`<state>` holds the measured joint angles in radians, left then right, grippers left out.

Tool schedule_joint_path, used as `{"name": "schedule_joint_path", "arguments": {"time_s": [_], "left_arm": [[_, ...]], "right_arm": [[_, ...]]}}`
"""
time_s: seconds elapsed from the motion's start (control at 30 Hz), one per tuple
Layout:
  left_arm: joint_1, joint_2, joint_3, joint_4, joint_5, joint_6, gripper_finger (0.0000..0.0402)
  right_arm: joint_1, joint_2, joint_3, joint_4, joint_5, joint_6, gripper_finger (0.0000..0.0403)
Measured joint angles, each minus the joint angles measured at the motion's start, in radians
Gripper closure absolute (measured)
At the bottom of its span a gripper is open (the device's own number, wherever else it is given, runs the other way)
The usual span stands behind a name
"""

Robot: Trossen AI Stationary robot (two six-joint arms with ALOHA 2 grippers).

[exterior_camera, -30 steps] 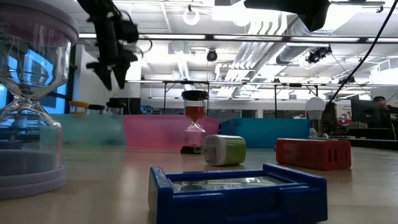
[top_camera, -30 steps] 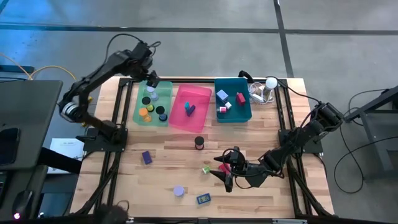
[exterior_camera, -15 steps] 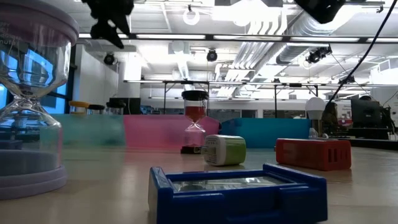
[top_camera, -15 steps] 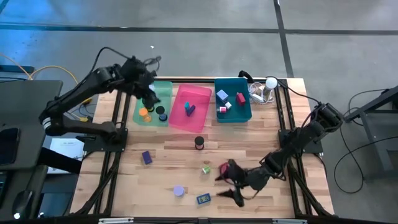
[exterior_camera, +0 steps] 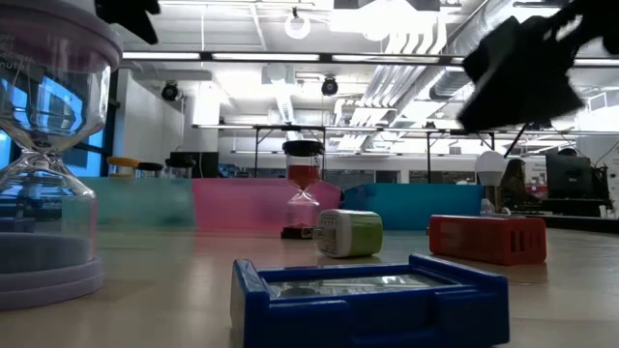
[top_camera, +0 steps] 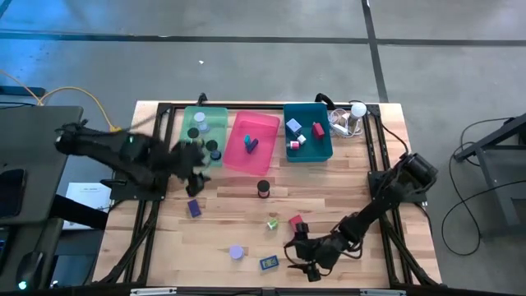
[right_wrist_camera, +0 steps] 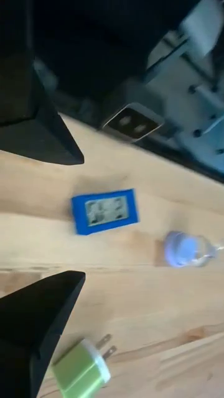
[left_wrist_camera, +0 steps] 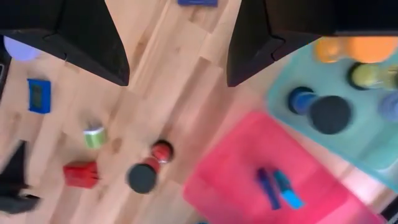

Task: Pick & Place Office items
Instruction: Put the blue digital clock into the pink bin

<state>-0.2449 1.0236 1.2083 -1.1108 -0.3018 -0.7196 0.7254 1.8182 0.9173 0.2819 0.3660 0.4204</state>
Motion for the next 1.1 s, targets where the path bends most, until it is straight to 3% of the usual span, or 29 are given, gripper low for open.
{"name": "schedule_joint_path", "arguments": {"time_s": [0.23,0.5,0.63,0.77,1.1], "left_arm": [[-0.352,0.002,-0.115,0.202,-0.199,-0.178,0.014],[-0.597,0.072,-0.158,0.457,-0.413,-0.122,0.014],[-0.648,0.137,-0.159,0.528,-0.516,-0.052,0.014],[-0.659,0.197,-0.159,0.549,-0.571,0.022,0.014],[-0.66,0.277,-0.159,0.569,-0.591,0.038,0.014]], "right_arm": [[-0.02,0.021,0.0,0.013,-0.026,-0.101,0.0119],[-0.022,0.015,0.0,0.013,-0.043,-0.156,0.0119],[-0.028,0.015,0.0,0.028,-0.058,-0.156,0.0119],[-0.02,0.019,0.0,0.03,0.004,-0.155,0.0119],[-0.008,0.032,0.0,0.009,0.071,-0.164,0.0119]]}}
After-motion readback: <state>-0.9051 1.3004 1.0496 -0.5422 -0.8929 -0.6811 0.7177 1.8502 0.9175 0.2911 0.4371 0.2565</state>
